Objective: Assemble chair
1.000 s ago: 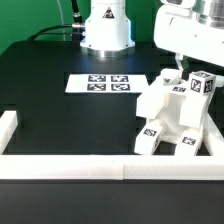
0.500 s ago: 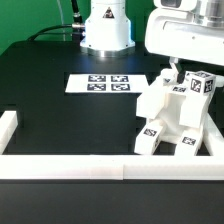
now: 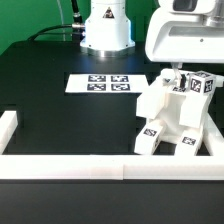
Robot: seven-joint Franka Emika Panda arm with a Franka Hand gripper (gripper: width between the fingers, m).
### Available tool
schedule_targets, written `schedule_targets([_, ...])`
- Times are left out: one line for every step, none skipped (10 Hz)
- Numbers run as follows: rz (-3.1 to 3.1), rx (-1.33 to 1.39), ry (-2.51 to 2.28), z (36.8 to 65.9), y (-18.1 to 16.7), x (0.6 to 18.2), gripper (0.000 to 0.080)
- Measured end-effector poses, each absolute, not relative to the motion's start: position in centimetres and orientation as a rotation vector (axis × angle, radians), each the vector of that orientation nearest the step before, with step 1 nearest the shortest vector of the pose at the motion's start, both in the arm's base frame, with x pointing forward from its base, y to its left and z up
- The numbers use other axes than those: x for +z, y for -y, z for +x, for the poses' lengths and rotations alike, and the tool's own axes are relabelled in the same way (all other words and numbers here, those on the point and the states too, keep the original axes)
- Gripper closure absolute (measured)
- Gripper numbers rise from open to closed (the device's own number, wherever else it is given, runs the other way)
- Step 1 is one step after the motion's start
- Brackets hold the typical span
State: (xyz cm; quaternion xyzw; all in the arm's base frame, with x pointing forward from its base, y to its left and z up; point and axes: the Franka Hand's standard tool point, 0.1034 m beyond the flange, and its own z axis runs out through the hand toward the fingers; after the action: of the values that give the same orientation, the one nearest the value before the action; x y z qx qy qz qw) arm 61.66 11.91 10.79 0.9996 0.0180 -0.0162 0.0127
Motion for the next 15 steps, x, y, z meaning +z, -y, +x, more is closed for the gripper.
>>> schedule_targets([3.112, -0.052, -0.164, 61.68, -11.78, 10.79, 0.0151])
schedule_targets([3.109, -0.053, -0.232, 61.71, -11.64, 10.78, 0.0151])
schedule_targets([3.103, -0.053, -0.288, 61.73, -11.55, 10.78, 0.0151])
schedule_targets([3.081, -0.056, -0.412, 61.76, -11.32, 10.79, 0.0151])
schedule_targets([3.076, -0.056, -0.438, 61.79, -11.15, 10.79, 0.0151])
schedule_targets([3.076, -0.057, -0.433, 61.8, -11.04, 10.75, 0.0268])
schedule_targets([3.077, -0.058, -0.43, 61.79, -11.01, 10.72, 0.0403])
schedule_targets([3.078, -0.058, -0.419, 61.8, -11.01, 10.72, 0.0403])
schedule_targets([3.083, -0.056, -0.381, 61.82, -11.0, 10.73, 0.0531])
schedule_targets([3.083, -0.056, -0.379, 61.83, -10.97, 10.74, 0.0531])
schedule_targets([3.089, -0.055, -0.316, 61.83, -10.97, 10.74, 0.0531])
schedule_targets([3.099, -0.053, -0.193, 61.83, -10.98, 10.74, 0.0531])
schedule_targets([3.103, -0.05, -0.057, 61.83, -10.99, 10.75, 0.0531])
schedule_targets([3.102, -0.048, 0.042, 61.84, -10.99, 10.75, 0.0531])
schedule_targets([3.099, -0.046, 0.155, 61.84, -11.03, 10.76, 0.0531])
